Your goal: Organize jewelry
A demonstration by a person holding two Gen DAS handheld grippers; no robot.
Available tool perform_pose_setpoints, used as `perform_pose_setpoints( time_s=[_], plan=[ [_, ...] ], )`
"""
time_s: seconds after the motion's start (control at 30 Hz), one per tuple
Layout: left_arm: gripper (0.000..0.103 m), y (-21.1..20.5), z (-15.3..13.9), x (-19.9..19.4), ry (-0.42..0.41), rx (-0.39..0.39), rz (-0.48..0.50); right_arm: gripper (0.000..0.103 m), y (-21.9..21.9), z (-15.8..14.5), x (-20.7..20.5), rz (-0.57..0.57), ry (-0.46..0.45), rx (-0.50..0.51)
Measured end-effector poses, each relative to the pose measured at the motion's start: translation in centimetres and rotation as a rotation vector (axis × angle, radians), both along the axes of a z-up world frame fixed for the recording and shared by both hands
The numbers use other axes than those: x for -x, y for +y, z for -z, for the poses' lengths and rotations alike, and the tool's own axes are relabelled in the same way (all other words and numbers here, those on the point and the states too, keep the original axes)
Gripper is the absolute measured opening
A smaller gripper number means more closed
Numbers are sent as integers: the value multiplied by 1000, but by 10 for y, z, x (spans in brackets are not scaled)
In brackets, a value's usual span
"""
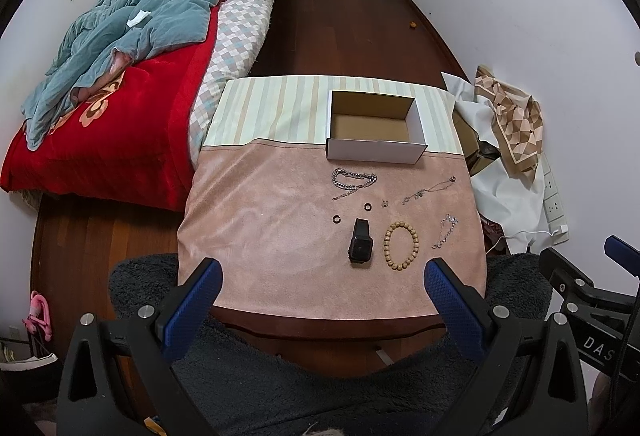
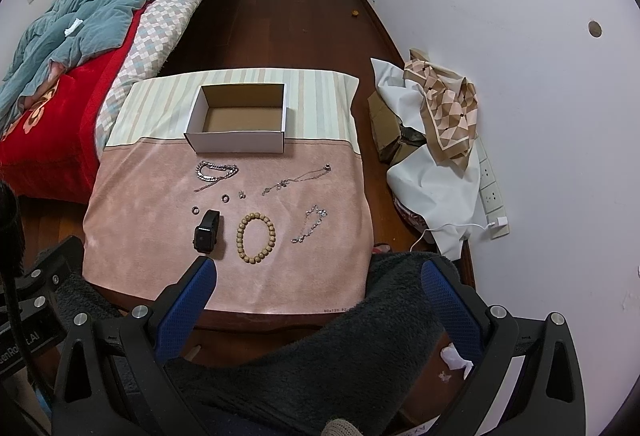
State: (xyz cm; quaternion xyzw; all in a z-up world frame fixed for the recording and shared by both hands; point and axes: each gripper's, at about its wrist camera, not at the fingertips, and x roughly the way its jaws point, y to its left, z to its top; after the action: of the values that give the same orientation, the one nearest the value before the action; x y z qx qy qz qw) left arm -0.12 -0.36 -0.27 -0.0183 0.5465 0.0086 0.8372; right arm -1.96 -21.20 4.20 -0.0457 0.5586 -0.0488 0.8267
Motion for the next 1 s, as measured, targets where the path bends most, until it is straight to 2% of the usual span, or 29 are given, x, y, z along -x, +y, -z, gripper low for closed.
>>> perform_pose_setpoints(
  time_s=[1.0],
  plan=[
    [103, -3, 0, 1, 0, 5, -1, 103, -4, -6, -1, 6, -4, 7]
  ],
)
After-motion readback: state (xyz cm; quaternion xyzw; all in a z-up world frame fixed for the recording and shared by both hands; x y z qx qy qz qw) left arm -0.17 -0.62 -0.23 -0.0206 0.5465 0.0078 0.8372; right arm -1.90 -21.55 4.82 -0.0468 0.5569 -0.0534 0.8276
